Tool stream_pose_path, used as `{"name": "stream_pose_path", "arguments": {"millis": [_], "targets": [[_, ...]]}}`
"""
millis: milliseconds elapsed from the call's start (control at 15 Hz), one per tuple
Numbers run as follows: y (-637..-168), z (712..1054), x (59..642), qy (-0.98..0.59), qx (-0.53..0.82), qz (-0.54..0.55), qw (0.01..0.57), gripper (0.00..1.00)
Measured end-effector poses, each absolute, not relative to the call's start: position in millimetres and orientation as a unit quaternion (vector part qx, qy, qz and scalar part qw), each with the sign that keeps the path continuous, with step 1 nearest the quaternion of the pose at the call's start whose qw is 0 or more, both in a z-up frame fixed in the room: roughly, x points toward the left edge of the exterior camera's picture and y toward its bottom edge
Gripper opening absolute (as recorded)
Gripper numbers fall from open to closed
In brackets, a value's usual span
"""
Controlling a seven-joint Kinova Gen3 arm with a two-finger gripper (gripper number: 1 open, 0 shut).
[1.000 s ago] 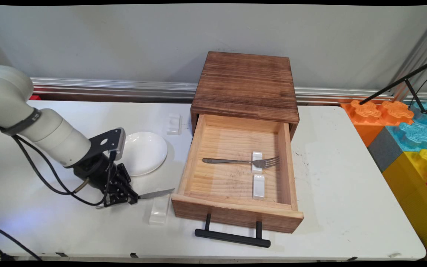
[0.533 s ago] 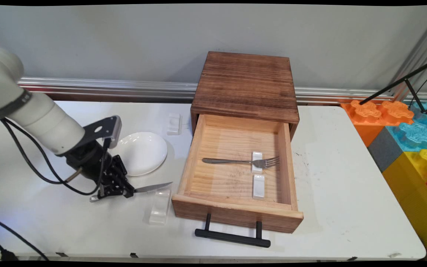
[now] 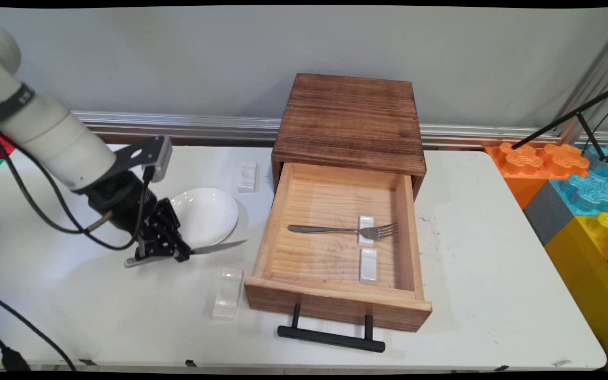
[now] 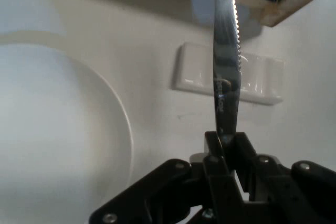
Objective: Place the picked object into the drawer
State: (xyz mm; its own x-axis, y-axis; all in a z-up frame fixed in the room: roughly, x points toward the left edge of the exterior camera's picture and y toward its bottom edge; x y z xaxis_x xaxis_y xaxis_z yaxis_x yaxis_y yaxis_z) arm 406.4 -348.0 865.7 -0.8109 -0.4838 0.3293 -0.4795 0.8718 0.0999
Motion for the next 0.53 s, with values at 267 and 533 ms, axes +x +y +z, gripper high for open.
{"name": "stream_pose_path", "arguments": {"millis": [267, 533], "targets": [[-367.2, 889.3, 396.0, -0.953, 0.242, 0.0, 0.179, 0.0], [-387.3, 902.7, 381.6, -0.955, 0.231, 0.005, 0.188, 0.0]]}}
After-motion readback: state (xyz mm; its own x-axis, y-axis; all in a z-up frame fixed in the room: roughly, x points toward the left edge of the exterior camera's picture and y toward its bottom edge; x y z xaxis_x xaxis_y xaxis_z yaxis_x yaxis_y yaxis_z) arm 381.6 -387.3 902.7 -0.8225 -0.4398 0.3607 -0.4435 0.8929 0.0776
